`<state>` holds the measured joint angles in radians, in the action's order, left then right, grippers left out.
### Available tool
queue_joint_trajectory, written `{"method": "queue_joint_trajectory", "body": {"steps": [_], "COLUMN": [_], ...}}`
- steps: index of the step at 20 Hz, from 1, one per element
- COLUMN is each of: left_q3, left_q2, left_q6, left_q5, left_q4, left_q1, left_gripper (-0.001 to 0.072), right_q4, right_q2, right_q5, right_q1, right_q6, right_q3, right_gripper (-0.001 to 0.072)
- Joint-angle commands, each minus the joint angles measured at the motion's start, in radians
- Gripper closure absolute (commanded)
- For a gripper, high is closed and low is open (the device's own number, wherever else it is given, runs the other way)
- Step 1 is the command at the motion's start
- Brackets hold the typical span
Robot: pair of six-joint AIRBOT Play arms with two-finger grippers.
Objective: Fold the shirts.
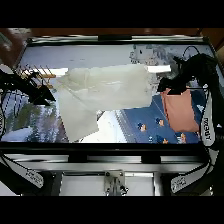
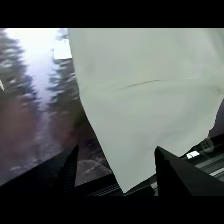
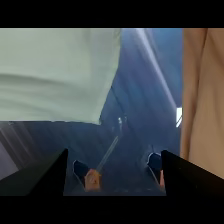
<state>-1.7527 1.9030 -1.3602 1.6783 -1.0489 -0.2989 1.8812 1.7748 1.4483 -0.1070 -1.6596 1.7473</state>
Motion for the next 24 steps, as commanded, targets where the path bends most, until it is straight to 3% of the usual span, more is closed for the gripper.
{"method": "queue_joint_trajectory", "body": {"steps": [1,11,16,19,20,24], "left_q3": [0.072,0.217,0.219,0.219,0.219,0.218], "left_q2": [-0.001,0.005,0.006,0.006,0.006,0.003], "left_q6": [0.055,0.088,0.089,0.089,0.087,0.088], "left_q5": [-0.066,-0.274,-0.299,-0.291,-0.287,-0.261], "left_q4": [0.001,0.04,0.041,0.045,0.05,0.074], "left_q1": [-0.015,0.012,0.048,0.065,0.066,0.063], "left_gripper": [0.0169,0.0182,0.0268,0.0609,0.0678,0.0678], "right_q4": [0.055,0.054,0.046,0.012,0.005,0.19], "right_q2": [-0.001,-0.001,-0.001,0.0,0.003,0.018], "right_q5": [0.027,-0.031,-0.032,-0.031,-0.031,-0.009], "right_q1": [-0.001,0.034,0.033,0.033,0.033,-0.037], "right_q6": [-0.01,-0.01,-0.01,0.0,0.002,0.005], "right_q3": [-0.025,-0.025,-0.025,-0.025,-0.029,-0.168], "right_gripper": [0.0032,0.0032,0.0032,0.0032,0.0032,0.0032]}}
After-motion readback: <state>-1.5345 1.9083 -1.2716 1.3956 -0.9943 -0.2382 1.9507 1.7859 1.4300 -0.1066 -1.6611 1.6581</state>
